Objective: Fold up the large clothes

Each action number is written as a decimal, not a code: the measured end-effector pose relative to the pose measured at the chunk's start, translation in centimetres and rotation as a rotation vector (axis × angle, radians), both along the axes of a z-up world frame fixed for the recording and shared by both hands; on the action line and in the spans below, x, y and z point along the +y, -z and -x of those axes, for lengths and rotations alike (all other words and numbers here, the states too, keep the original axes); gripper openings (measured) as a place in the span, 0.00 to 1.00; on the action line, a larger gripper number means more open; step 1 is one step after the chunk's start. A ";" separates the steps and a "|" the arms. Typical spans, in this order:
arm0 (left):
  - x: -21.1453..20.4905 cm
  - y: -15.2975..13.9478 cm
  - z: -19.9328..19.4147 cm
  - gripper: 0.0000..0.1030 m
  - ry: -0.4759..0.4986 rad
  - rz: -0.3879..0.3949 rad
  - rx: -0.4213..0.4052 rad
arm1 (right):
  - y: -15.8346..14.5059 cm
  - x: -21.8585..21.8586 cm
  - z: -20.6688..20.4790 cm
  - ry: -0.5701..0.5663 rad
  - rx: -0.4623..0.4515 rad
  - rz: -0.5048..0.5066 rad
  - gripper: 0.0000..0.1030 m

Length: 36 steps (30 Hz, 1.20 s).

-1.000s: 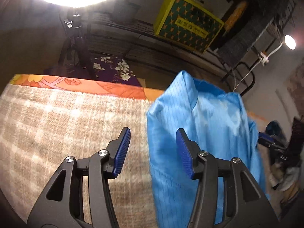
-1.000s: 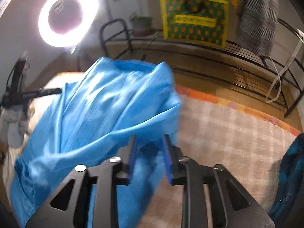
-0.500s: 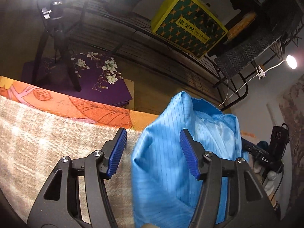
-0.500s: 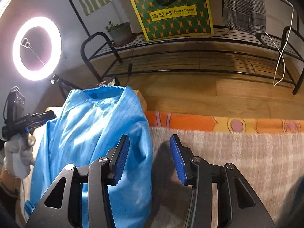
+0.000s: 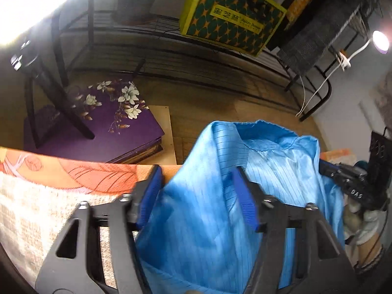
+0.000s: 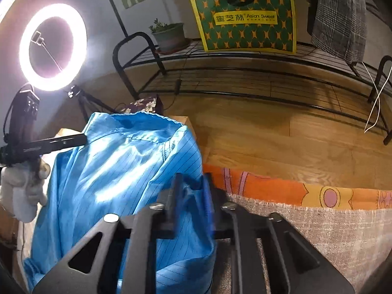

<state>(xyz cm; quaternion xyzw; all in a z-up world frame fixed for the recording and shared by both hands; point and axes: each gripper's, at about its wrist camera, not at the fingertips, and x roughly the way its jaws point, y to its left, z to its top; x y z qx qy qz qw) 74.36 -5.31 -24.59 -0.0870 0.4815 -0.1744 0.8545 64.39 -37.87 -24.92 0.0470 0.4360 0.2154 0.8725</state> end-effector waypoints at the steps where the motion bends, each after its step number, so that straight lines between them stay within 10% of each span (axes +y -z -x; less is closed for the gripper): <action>1: -0.3 0.1 0.0 0.24 0.008 -0.005 -0.004 | -0.1 0.2 0.1 -0.002 -0.010 0.009 0.04; 7: -1.4 -0.9 1.5 0.00 0.019 -0.020 -0.084 | -2.0 1.1 1.5 -0.004 -0.097 0.052 0.02; 19: -0.1 -8.7 8.8 0.00 0.048 0.034 -0.211 | -9.2 0.6 6.7 0.010 -0.221 0.026 0.01; 36: 1.5 -15.4 29.7 0.00 0.132 0.024 -0.293 | -16.3 -0.3 25.1 -0.050 -0.273 0.013 0.01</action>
